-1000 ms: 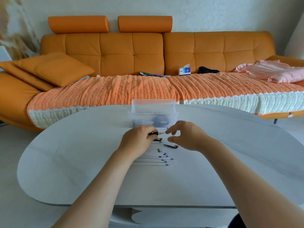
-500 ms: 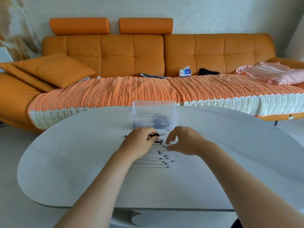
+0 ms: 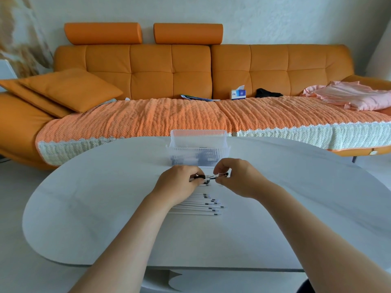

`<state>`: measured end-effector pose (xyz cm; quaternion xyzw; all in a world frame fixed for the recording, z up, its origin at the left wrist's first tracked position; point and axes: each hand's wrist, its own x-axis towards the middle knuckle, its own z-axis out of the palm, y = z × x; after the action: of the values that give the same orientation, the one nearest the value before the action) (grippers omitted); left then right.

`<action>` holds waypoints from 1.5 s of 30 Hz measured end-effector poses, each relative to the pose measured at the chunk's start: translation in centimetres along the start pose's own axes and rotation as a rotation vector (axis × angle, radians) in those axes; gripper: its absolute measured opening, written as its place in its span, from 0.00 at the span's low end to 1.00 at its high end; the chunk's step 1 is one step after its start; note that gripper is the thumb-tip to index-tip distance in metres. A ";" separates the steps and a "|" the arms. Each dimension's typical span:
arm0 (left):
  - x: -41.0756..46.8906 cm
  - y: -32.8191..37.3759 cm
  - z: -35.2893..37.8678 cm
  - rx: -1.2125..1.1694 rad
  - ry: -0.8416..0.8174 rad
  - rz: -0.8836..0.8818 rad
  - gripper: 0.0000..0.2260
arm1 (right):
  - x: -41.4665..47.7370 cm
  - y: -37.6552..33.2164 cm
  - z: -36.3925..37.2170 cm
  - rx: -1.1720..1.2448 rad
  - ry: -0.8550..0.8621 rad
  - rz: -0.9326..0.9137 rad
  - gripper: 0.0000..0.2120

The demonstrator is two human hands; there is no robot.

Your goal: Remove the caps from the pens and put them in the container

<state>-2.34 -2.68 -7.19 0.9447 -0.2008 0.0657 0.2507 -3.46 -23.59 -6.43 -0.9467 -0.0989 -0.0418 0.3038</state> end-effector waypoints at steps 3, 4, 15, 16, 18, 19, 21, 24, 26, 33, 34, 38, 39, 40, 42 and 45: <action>0.0 0.1 0.0 -0.010 -0.012 -0.007 0.05 | 0.0 0.0 0.3 0.013 -0.005 -0.020 0.06; 0.0 0.2 0.0 -0.017 -0.020 -0.008 0.05 | 0.0 0.0 0.4 0.025 -0.008 -0.029 0.05; 0.1 0.6 -0.3 -0.133 -0.067 -0.016 0.07 | -0.1 -0.6 0.4 -0.046 -0.035 0.035 0.05; 0.1 0.6 -0.4 -0.132 -0.071 -0.010 0.06 | -0.1 -0.7 0.4 -0.062 -0.043 0.029 0.04; 0.1 0.5 -0.5 -0.137 -0.069 0.002 0.05 | -0.3 -0.9 0.4 -0.077 -0.055 0.002 0.05; 0.1 0.4 -0.6 -0.137 -0.067 0.009 0.05 | -0.4 -1.0 0.4 -0.080 -0.059 -0.009 0.06; 0.0 0.2 -0.7 -0.125 -0.063 0.023 0.05 | -0.5 -1.4 0.6 -0.092 -0.064 -0.035 0.07; -0.1 0.1 -0.8 -0.133 -0.040 0.059 0.04 | -0.3 -1.4 1.1 -0.070 -0.079 -0.058 0.10; -0.2 -0.1 -0.9 -0.136 -0.025 0.097 0.04 | -0.2 -1.3 1.3 0.031 -0.096 -0.028 0.13; 0.3 -0.7 -1.7 -0.137 0.023 0.056 0.04 | 0.9 -2.4 1.9 -0.017 0.051 -0.101 0.08; 0.4 -0.8 -1.9 -0.135 0.037 0.047 0.04 | 0.9 -2.7 1.9 -0.017 0.102 -0.128 0.11; 0.9 -1.5 -2.3 -0.059 0.176 0.039 0.08 | 0.9 -2.8 2.1 -0.061 0.149 -0.200 0.09; 1.1 -1.9 -2.4 -0.044 0.225 0.044 0.10 | 1.1 -2.6 2.1 -0.073 0.150 -0.191 0.09; 1.5 -2.4 -2.5 -0.020 0.280 0.062 0.12 | 1.3 -2.5 2.1 -0.084 0.172 -0.178 0.08; 2.1 -3.2 -2.6 0.027 0.385 0.076 0.15 | 1.9 -2.2 1.7 -0.103 0.257 -0.148 0.08; 2.6 -4.0 -2.7 0.033 0.503 0.006 0.18 | 3.5 -2.1 0.7 -0.143 0.390 -0.120 0.08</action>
<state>1.61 0.94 -6.11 0.9020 -0.1340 0.3025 0.2773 -0.46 -20.96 -5.36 -0.9321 -0.0913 -0.2493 0.2465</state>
